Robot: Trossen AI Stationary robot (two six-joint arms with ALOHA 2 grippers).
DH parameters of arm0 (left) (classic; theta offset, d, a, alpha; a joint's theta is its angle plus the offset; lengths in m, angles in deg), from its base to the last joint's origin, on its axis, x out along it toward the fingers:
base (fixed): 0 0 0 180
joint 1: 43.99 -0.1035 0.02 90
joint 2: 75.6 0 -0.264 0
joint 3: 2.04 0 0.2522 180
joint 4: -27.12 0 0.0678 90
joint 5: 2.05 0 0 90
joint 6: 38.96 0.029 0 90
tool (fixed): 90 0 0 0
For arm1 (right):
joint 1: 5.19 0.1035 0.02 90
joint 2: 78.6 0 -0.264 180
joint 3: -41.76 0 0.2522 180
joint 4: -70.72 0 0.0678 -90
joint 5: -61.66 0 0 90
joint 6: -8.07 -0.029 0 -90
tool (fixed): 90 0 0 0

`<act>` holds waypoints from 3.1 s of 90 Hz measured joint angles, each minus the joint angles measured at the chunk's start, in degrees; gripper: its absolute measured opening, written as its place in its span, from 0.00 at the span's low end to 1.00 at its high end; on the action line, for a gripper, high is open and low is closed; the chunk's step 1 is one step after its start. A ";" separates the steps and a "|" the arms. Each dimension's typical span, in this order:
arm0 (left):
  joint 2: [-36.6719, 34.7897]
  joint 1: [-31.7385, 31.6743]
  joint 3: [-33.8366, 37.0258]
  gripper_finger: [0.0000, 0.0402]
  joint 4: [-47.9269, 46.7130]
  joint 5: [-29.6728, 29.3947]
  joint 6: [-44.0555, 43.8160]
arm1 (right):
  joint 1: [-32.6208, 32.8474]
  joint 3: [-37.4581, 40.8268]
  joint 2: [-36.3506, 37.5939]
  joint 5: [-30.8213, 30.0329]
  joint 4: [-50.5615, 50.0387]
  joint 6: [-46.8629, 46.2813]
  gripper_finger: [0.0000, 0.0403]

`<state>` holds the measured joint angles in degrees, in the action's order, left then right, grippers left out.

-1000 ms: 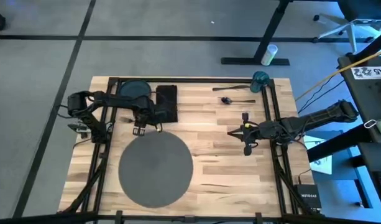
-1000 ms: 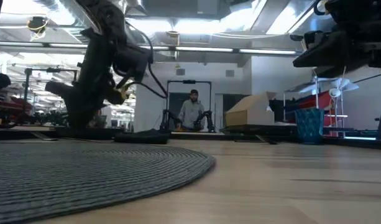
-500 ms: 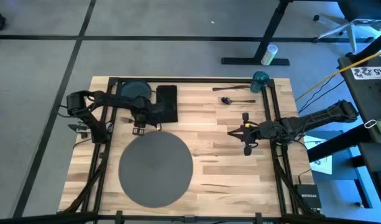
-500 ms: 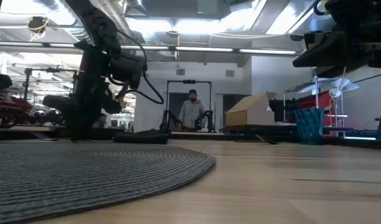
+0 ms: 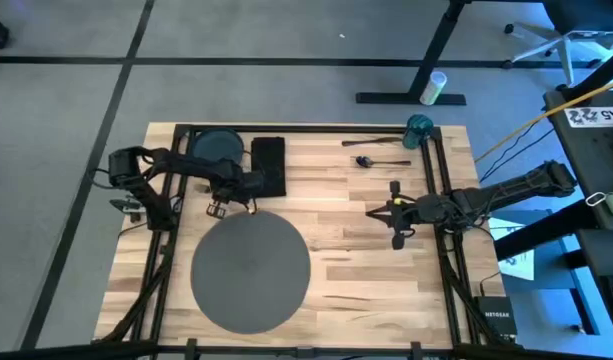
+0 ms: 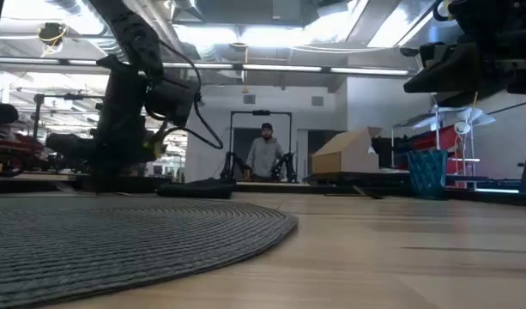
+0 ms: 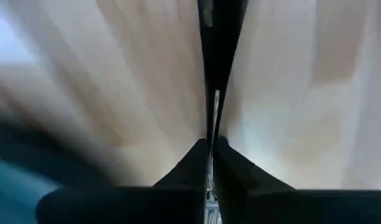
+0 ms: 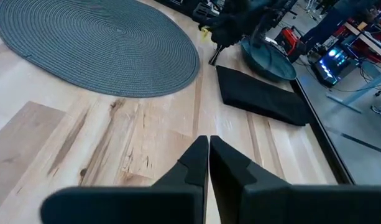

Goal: Set table place
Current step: Put the black fork on top of the black table napkin

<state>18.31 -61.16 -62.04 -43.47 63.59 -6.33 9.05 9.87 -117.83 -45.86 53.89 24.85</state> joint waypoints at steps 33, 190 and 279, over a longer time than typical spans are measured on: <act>-0.06 10.41 -0.23 0.00 -7.94 -7.32 2.22 | 0.00 0.00 -0.01 0.00 0.00 0.02 0.00; 5.08 -6.23 -15.31 0.00 24.37 0.45 82.34 | 0.00 0.00 0.01 -2.91 0.30 -0.22 0.00; 6.23 -6.64 -15.47 0.00 27.26 3.56 82.49 | 0.00 0.00 -0.01 -2.99 0.33 -1.11 0.00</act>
<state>24.54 -67.80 -77.52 -16.21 67.16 76.16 9.05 9.87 -117.84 -48.85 54.22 23.74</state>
